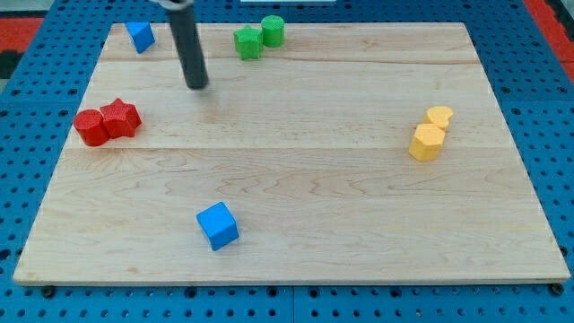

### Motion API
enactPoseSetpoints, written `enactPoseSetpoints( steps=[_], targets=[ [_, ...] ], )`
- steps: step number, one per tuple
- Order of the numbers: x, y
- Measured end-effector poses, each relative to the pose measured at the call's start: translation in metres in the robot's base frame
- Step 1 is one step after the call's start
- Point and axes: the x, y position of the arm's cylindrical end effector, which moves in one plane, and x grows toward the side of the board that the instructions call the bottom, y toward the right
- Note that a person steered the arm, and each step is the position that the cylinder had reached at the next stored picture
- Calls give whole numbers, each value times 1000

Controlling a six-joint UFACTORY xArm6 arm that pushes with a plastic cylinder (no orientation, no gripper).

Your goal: Move the blue cube into the blue triangle

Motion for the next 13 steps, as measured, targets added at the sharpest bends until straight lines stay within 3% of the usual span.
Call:
enactPoseSetpoints(
  steps=[2,3,4,5,7,10,13],
  targets=[
    [155,116],
    [221,114],
    [245,46],
    [207,13],
    [131,20],
    [98,22],
    [18,26]
  ],
)
